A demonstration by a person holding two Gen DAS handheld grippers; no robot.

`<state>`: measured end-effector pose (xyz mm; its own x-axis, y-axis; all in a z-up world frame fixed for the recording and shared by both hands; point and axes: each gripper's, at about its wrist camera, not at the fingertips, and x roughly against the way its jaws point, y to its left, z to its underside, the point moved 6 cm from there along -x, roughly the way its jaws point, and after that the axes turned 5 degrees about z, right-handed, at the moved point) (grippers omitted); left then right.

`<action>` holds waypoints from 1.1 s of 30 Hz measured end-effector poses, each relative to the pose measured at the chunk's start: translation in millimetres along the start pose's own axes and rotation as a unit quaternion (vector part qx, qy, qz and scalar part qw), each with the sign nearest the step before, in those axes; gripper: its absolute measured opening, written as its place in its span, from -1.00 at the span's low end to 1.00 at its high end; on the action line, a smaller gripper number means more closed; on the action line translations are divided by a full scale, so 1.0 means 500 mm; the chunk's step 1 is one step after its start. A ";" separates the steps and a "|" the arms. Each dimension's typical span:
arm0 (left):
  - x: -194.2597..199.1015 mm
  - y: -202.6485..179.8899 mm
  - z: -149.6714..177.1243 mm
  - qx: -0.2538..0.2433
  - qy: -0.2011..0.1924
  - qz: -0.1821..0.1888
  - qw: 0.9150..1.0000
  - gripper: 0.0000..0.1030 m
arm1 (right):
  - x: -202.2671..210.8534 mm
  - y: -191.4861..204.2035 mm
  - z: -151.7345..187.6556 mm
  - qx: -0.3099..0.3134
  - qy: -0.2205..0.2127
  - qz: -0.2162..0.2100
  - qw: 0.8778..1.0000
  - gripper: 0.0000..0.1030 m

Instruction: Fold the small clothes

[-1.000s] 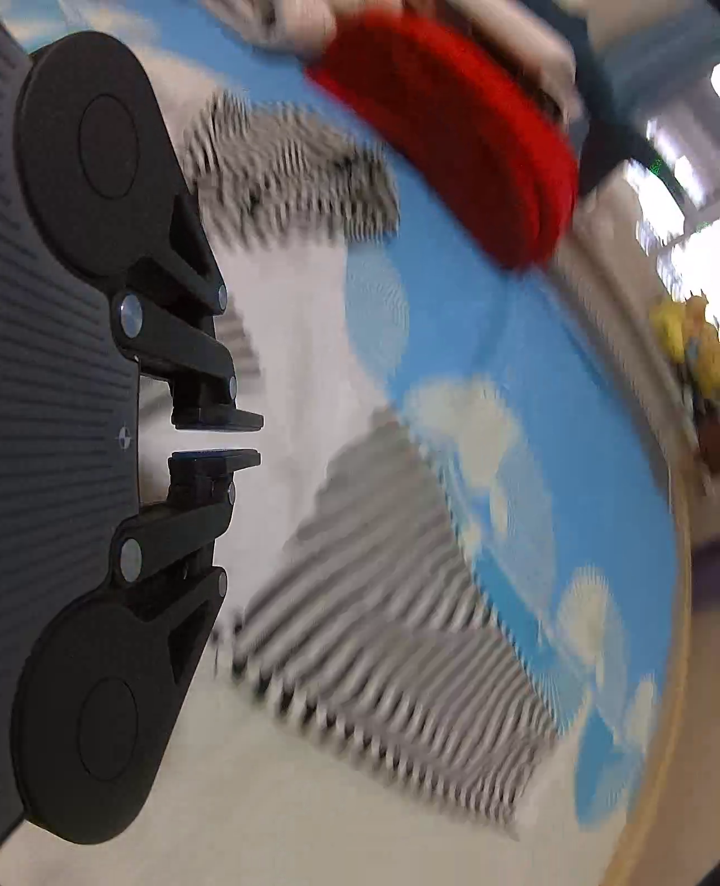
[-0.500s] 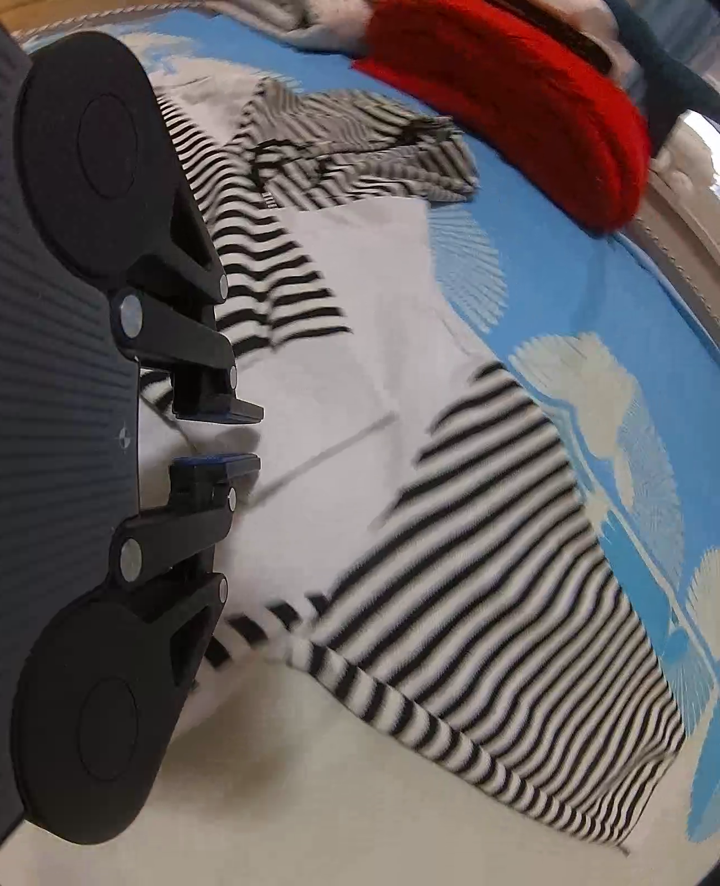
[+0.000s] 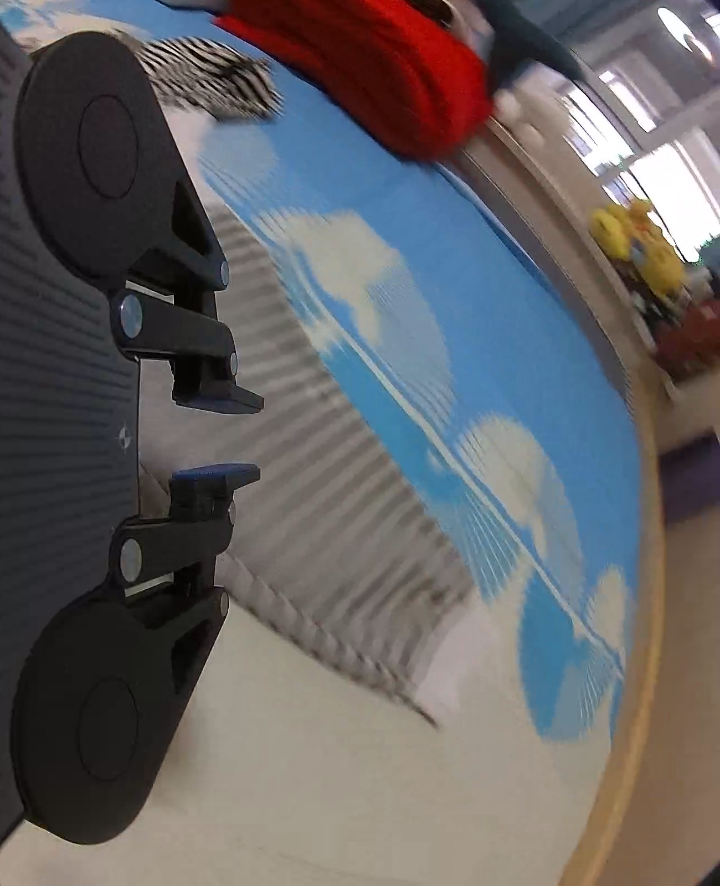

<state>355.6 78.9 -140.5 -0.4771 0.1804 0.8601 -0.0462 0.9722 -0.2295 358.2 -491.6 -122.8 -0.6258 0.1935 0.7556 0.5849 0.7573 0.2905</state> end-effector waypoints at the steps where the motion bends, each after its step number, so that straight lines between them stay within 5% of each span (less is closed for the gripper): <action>1: 0.000 -0.001 -0.001 0.001 0.000 0.001 1.000 -0.14 | -0.011 -0.024 -0.008 -0.008 -0.004 0.005 1.000 -0.61; 9: -0.005 0.001 0.000 0.001 0.000 -0.001 1.000 -0.14 | -0.103 -0.186 -0.055 -0.099 0.007 0.021 0.995 -0.61; 21: -0.010 0.003 -0.002 0.009 -0.002 0.003 1.000 -0.14 | -0.147 -0.231 -0.065 -0.151 -0.017 0.041 0.987 -0.61; 25: -0.008 0.005 -0.001 0.010 -0.002 0.003 1.000 -0.14 | -0.155 -0.220 -0.070 -0.136 -0.027 0.045 0.989 -0.63; 28: 0.000 0.017 -0.006 0.021 -0.007 0.002 1.000 -0.14 | -0.144 -0.207 -0.077 -0.128 -0.043 0.056 0.989 -0.89; 30: 0.009 0.030 -0.013 0.032 -0.013 0.002 0.999 -0.14 | -0.113 -0.172 -0.091 -0.097 -0.080 0.072 0.989 -0.91; 33: 0.026 0.054 -0.029 0.049 -0.025 0.003 0.998 -0.14 | -0.023 -0.031 -0.107 0.034 -0.176 0.081 0.980 -0.91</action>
<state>361.1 109.7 -129.0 -0.5201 0.1753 0.8359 -0.1288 0.9514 -0.2797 383.9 -539.1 -104.8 -0.6736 0.5087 0.5362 0.6630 0.7365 0.1342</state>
